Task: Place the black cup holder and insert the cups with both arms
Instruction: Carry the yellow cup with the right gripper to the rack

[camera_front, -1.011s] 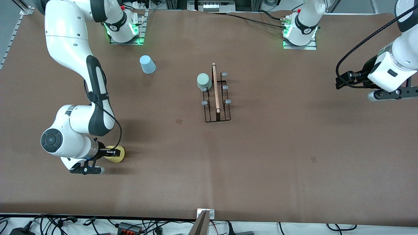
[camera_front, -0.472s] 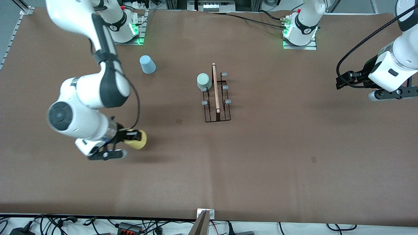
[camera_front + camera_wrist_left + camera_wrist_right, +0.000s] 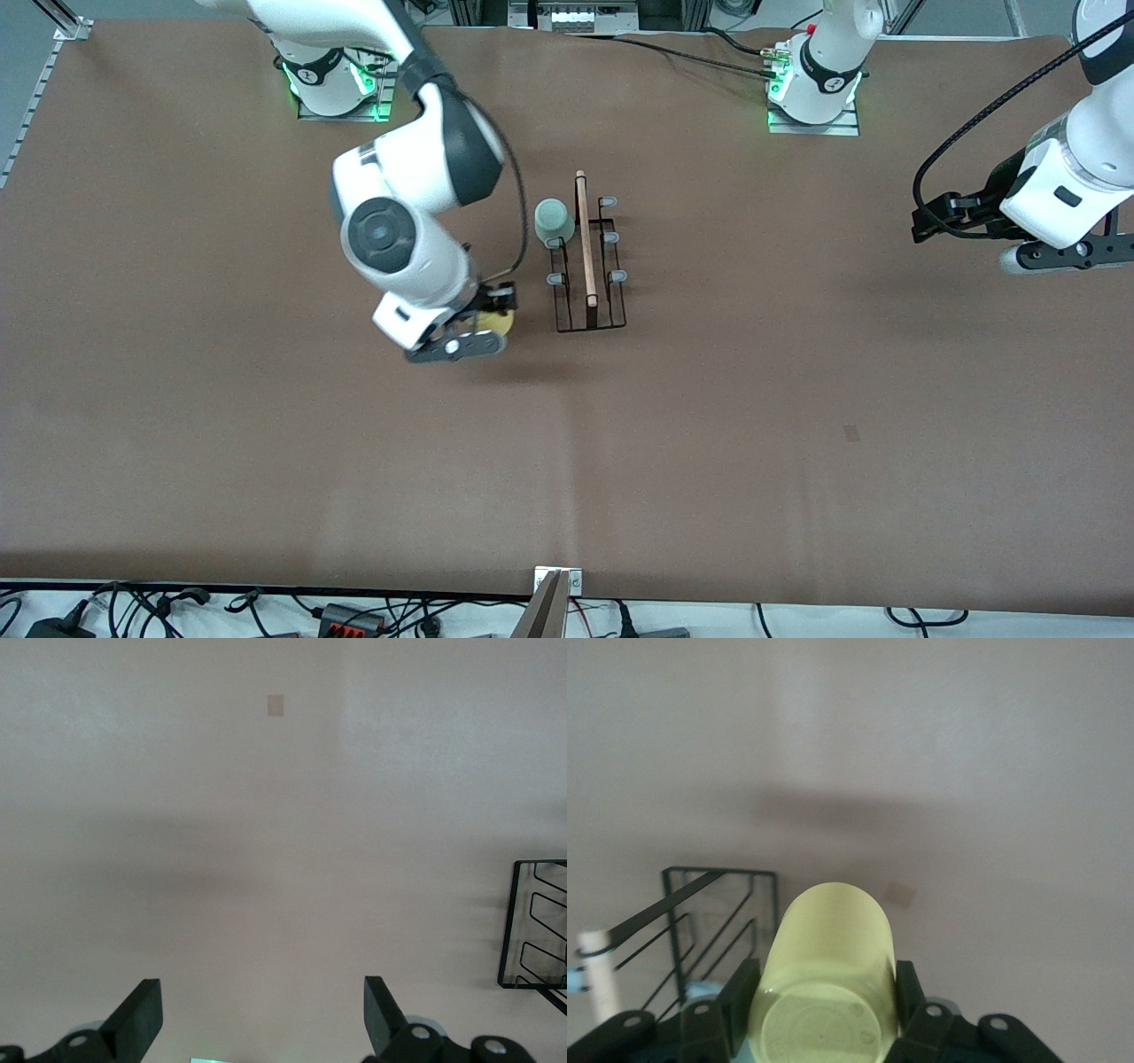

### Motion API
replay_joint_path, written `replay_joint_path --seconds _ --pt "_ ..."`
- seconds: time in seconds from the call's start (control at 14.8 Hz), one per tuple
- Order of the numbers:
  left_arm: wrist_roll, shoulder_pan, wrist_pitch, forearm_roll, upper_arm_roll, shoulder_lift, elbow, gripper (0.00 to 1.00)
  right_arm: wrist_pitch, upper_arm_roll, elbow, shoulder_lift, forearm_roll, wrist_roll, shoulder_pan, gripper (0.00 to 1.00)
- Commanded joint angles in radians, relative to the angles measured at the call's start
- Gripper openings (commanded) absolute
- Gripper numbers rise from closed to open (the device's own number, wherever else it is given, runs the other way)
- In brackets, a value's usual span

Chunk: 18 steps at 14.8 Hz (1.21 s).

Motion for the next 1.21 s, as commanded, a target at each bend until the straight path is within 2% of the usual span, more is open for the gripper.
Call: replay_joint_path --seconds 0.0,0.61,1.15 --pt "0.001 -0.005 -0.001 0.009 0.004 -0.003 0.012 1.0 0.003 -0.012 0.008 -0.016 0.007 0.117 0.059 0.27" --pt "0.002 -0.004 -0.001 0.007 0.004 -0.003 0.013 1.0 0.046 -0.009 0.01 0.033 0.01 0.182 0.133 0.28" --pt "0.005 -0.007 -0.003 0.007 0.004 -0.001 0.013 1.0 0.073 -0.007 0.007 0.056 0.013 0.179 0.136 0.28"
